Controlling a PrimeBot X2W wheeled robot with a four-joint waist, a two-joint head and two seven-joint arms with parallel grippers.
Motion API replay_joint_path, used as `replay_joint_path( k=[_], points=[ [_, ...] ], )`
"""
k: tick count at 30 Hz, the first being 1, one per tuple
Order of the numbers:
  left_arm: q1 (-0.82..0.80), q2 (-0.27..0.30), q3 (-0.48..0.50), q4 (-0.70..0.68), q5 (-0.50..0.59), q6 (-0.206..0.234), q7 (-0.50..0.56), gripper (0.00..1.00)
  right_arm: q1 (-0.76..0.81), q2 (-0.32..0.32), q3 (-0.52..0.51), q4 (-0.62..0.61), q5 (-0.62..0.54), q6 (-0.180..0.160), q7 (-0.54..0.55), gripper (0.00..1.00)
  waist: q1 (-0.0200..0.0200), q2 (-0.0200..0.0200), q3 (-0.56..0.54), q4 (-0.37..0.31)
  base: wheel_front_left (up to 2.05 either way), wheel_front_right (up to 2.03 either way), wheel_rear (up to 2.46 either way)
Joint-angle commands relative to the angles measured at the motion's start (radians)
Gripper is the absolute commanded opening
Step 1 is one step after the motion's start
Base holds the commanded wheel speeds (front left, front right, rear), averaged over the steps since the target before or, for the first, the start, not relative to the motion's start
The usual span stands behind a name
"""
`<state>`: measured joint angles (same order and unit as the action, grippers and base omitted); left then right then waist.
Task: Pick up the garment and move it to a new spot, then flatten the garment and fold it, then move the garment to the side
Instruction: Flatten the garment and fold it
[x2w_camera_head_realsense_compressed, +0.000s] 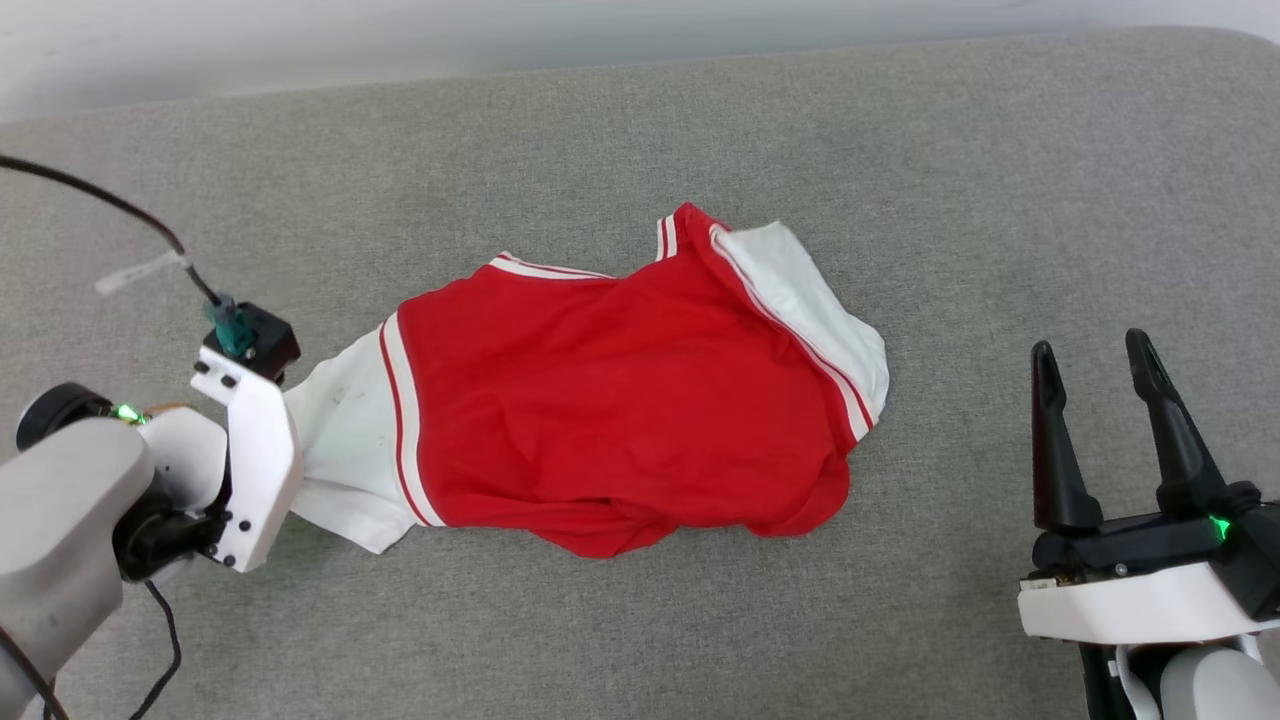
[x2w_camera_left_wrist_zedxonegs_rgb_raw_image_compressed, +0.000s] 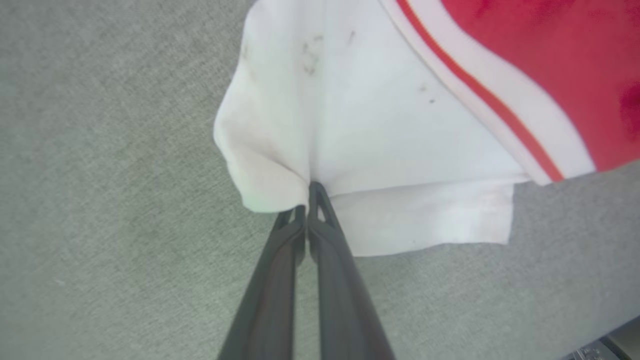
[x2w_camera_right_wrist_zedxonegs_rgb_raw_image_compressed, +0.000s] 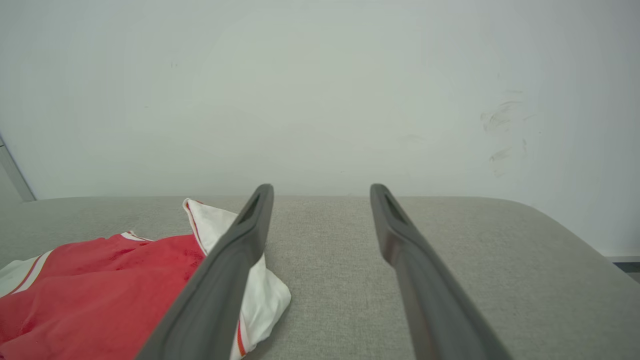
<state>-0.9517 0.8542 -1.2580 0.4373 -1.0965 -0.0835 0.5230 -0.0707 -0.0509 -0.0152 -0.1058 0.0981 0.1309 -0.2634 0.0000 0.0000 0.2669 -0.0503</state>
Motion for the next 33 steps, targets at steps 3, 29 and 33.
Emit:
replay_joint_path(
  k=[3, 29, 33],
  points=[
    [0.037, -0.009, 0.014, 0.022, -0.012, 0.02, -0.055, 0.25, -0.002, 0.001, -0.012, -0.005, -0.005, 0.0, -0.002, 1.0, 0.0, 0.0, -0.003, 0.005, 0.0, 0.0, 0.0],
    [0.44, -0.12, 0.529, -0.395, 0.373, 0.616, -0.788, 1.0, -0.515, -0.352, 0.231, 0.232, -0.051, 0.0, 0.078, 1.0, 0.0, 0.0, -0.073, 0.071, 0.0, 0.0, 0.0],
    [0.578, -0.198, 0.66, -0.471, 0.495, 0.632, -0.788, 1.0, -0.614, -0.445, 0.391, 0.312, 0.051, 0.0, 0.292, 1.0, 0.0, 0.0, -0.058, 0.085, 0.0, 0.0, 0.0]
  ],
)
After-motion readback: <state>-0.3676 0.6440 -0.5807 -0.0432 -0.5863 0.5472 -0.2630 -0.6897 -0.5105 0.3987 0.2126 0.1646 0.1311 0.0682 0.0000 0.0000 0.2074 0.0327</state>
